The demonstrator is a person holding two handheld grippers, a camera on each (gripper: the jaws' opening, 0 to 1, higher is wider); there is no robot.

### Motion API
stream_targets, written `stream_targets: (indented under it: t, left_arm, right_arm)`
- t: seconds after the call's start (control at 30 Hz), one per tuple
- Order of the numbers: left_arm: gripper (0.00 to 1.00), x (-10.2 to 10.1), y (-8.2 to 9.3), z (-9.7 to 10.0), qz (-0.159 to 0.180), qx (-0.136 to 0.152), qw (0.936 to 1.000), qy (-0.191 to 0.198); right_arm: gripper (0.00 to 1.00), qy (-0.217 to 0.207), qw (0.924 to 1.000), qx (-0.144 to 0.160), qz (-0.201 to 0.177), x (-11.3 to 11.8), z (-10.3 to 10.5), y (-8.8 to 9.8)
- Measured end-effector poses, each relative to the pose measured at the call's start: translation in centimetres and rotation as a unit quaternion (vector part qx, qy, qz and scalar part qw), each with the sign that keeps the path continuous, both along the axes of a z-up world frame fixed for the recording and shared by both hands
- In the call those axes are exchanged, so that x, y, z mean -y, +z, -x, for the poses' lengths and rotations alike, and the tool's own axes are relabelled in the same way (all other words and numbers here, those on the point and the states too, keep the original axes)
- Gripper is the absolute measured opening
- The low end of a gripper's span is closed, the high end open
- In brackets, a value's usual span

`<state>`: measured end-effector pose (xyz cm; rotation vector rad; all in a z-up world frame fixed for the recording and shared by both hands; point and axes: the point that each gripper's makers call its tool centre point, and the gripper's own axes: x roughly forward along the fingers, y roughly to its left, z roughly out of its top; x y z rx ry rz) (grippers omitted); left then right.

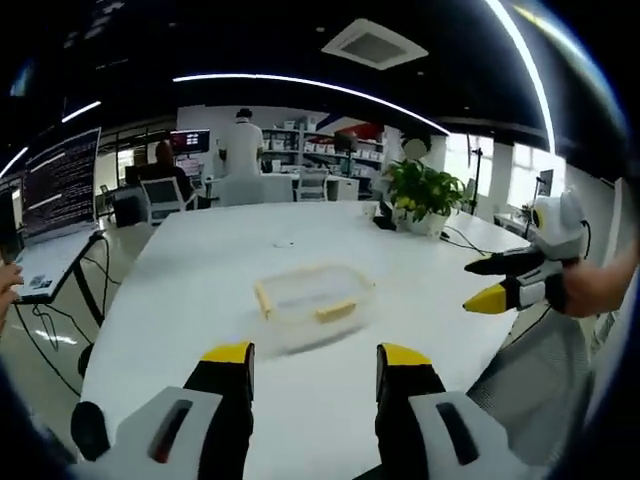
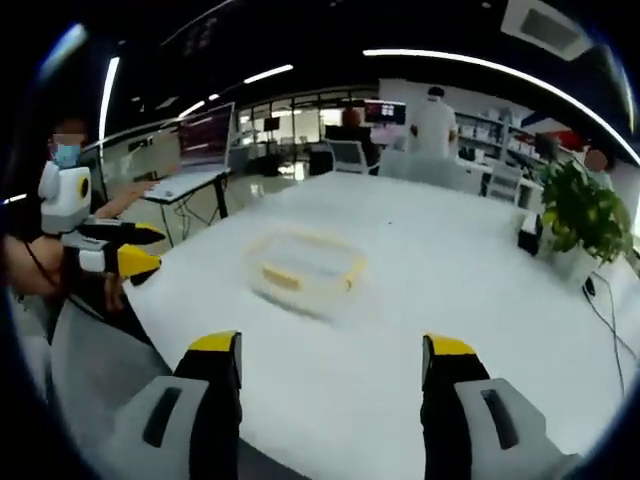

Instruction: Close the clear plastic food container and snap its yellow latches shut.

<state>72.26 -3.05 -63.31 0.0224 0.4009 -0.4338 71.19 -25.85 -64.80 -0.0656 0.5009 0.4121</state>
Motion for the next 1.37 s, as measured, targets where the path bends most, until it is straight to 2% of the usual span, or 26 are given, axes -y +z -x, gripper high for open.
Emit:
stream_targets:
  t: [0.1,0.23,0.3,0.37,0.43,0.53,0.63,0.8,0.87,1.13,1.37]
  left_arm:
    - [0.43,0.0,-0.2,0.7,0.01,-0.008,0.9999,0.006]
    - [0.43,0.0,-0.2,1.6,0.005,-0.002,0.9999,0.016]
    - [0.42,-0.2,-0.5,1.9,0.005,-0.004,0.9996,0.026]
    - [0.4,-0.3,-0.8,2.1,0.007,-0.01,0.9994,0.034]
    - [0.38,-0.4,-0.5,1.9,0.0,0.0,0.9993,0.037]
    - [0.38,-0.6,-0.9,1.8,0.005,-0.011,0.9987,0.049]
    - [0.38,-0.7,-0.9,2.0,-0.015,0.007,0.9984,0.054]
    - [0.36,0.3,-0.6,2.6,-0.063,0.041,0.9969,0.023]
    - [0.34,0.4,-0.7,2.8,-0.066,0.046,0.9965,0.023]
    - [0.34,-0.3,-0.2,2.7,-0.05,0.054,0.9964,0.041]
    - [0.34,0.2,-0.5,2.8,-0.067,0.054,0.996,0.023]
  right_arm:
    - [0.7,-0.001,1.0,0.002,0.003,0.3,1.1,0.1]
    - [0.68,-0.002,1.0,0.003,0.003,0.5,1.7,-0.1]
    - [0.67,0.009,0.9999,-0.01,0.001,0.1,2.1,-0.8]
    - [0.66,0.014,0.9999,-0.001,0.004,-0.2,2.0,-0.6]
    - [0.65,0.015,0.9998,0.008,0.005,-0.2,2.1,-0.5]
    - [0.62,0.015,0.9997,0.018,0.008,0.1,2.5,-0.3]
    - [0.6,0.016,0.9993,0.034,0.005,-0.1,2.5,0.2]
    - [0.58,0.036,0.9978,0.05,0.023,-0.6,3.1,0.4]
    - [0.58,0.042,0.9972,0.054,0.028,-0.8,3.2,0.4]
    - [0.58,0.038,0.9981,0.044,0.018,-0.5,3.2,0.3]
    - [0.55,0.041,0.9988,0.023,0.011,-0.6,3.4,-0.3]
